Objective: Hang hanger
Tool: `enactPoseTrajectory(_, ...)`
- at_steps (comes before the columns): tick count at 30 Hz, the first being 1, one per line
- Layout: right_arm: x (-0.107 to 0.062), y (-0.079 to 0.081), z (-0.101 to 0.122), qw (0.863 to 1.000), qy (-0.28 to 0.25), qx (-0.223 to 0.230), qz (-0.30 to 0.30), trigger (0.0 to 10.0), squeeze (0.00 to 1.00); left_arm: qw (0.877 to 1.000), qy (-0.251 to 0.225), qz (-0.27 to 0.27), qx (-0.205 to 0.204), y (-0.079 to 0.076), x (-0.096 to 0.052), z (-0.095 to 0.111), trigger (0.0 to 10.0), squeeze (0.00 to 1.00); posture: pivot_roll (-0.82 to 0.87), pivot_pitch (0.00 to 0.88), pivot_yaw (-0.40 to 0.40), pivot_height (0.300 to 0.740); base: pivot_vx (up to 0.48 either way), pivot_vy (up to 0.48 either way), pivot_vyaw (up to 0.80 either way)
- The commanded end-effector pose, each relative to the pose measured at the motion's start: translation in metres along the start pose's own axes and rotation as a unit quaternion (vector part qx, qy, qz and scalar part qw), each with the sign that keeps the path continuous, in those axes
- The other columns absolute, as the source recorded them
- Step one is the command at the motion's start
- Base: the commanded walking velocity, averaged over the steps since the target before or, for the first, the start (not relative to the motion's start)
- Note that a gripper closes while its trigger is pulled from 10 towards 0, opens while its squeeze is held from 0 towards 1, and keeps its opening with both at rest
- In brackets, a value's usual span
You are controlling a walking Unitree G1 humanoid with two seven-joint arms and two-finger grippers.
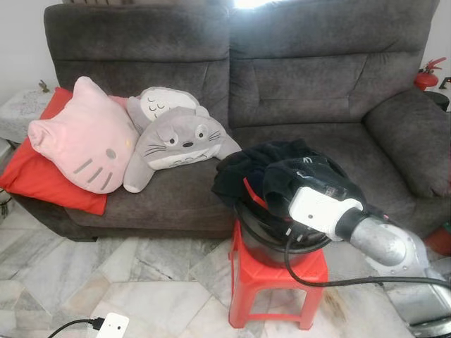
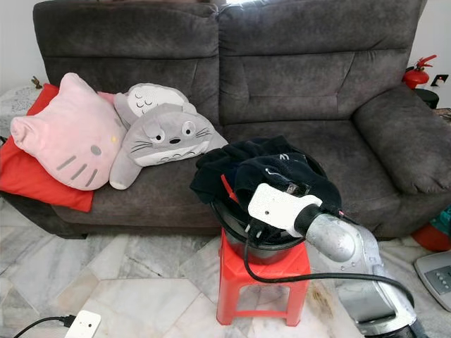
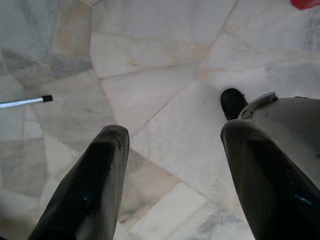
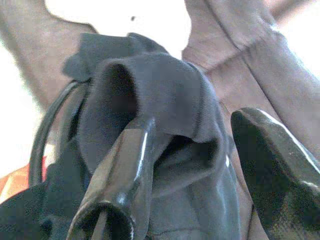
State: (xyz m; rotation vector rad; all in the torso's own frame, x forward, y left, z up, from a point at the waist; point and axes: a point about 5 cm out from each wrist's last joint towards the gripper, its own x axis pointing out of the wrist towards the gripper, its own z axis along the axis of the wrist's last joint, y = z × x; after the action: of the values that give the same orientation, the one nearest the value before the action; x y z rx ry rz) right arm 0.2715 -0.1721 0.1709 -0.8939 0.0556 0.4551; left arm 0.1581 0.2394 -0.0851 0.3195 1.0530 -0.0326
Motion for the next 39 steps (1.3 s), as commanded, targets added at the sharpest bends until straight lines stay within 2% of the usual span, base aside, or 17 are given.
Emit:
enactPoseTrajectory(1,-0.005,-0.006,-0.003,0.998,0.013,0.037,-0.054,10.0,0.0,1.0,-0.003,-0.002,0.006,-0.01,0.002,0.006,10.0,0.0,-0.25,0.0,0.043,0.727,0.0,0.0,0.0)
enactPoseTrajectory(2,-0.006,-0.006,-0.007,0.996,0.024,0.05,-0.076,10.0,0.0,1.0,-0.004,-0.005,0.007,-0.017,0.002,0.008,10.0,0.0,-0.25,0.0,0.042,0.727,0.0,0.0,0.0)
enactPoseTrajectory(3,-0.006,-0.006,-0.007,0.996,0.024,0.05,-0.076,10.0,0.0,1.0,-0.004,-0.005,0.007,-0.017,0.002,0.008,10.0,0.0,-0.25,0.0,0.042,0.727,0.0,0.0,0.0)
enactPoseTrajectory(6,-0.006,0.0,-0.017,0.982,0.054,0.115,-0.141,10.0,0.0,1.0,-0.008,-0.016,0.01,-0.039,0.004,0.014,10.0,0.0,-0.25,0.0,0.038,0.727,0.0,0.0,0.0)
enactPoseTrajectory(7,-0.006,0.0,-0.017,0.982,0.054,0.115,-0.141,10.0,0.0,1.0,-0.008,-0.016,0.01,-0.039,0.004,0.014,10.0,0.0,-0.25,0.0,0.038,0.727,0.0,0.0,0.0)
enactPoseTrajectory(11,-0.007,0.015,-0.019,0.977,0.059,0.16,-0.131,10.0,0.0,1.0,-0.013,-0.021,0.011,-0.05,0.004,0.021,10.0,0.0,-0.25,0.0,0.038,0.727,0.0,0.0,0.0)
enactPoseTrajectory(17,-0.012,0.025,-0.015,0.971,0.059,0.194,-0.128,10.0,0.0,0.999,-0.022,-0.026,0.012,-0.065,0.005,0.034,10.0,0.0,-0.24,0.0,0.036,0.727,0.0,0.0,0.0)
enactPoseTrajectory(19,-0.015,0.029,-0.018,0.969,0.065,0.203,-0.127,10.0,0.0,0.999,-0.022,-0.025,0.012,-0.064,0.005,0.034,10.0,0.0,-0.24,0.0,0.036,0.727,0.0,0.0,0.0)
enactPoseTrajectory(21,-0.015,0.037,-0.021,0.969,0.07,0.216,-0.102,10.0,0.0,1.0,-0.015,-0.017,0.012,-0.049,0.005,0.026,10.0,0.0,-0.24,0.0,0.036,0.727,0.0,0.0,0.0)
enactPoseTrajectory(24,-0.015,0.045,-0.026,0.968,0.075,0.226,-0.076,10.0,0.0,1.0,-0.013,-0.014,0.012,-0.044,0.005,0.023,10.0,0.0,-0.25,0.0,0.035,0.727,0.0,0.0,0.0)
enactPoseTrajectory(33,-0.013,0.042,-0.039,0.957,0.087,0.257,-0.101,10.0,0.0,1.0,-0.013,-0.014,0.008,-0.042,0.005,0.022,10.0,0.0,-0.24,0.0,0.035,0.727,0.0,0.0,0.0)
enactPoseTrajectory(39,-0.009,0.045,-0.043,0.95,0.078,0.286,-0.094,10.0,0.0,1.0,-0.013,-0.014,0.008,-0.041,0.005,0.021,10.0,0.0,-0.24,0.0,0.036,0.727,0.0,0.0,0.0)
